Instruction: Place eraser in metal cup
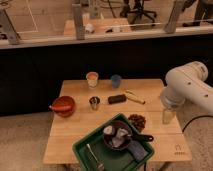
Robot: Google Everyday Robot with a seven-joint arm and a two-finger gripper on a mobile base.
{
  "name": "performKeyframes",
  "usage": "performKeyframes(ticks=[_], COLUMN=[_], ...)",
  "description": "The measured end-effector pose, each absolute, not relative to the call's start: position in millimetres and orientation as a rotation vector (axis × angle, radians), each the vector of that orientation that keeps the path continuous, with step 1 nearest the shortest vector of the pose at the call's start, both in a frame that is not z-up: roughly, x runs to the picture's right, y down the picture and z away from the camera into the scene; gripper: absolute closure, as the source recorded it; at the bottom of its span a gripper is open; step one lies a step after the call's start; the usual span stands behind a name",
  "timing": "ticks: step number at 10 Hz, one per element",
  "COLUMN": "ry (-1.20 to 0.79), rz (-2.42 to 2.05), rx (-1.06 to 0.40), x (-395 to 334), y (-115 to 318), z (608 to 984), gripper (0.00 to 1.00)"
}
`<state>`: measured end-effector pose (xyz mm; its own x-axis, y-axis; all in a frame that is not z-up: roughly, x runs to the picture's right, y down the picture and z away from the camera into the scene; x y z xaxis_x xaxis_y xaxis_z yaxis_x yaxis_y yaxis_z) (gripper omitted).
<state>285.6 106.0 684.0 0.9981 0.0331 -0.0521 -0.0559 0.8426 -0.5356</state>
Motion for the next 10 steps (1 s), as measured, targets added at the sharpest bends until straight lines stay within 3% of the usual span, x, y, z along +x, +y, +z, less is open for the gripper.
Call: performKeyframes(ticks=[4,10], ry=[-0.056,-0.212], rz=[-0.035,-0.229], rx=[-0.561,-0.489], x=[272,176], y=[94,18], z=[687,722], gripper=[0.20,0.20])
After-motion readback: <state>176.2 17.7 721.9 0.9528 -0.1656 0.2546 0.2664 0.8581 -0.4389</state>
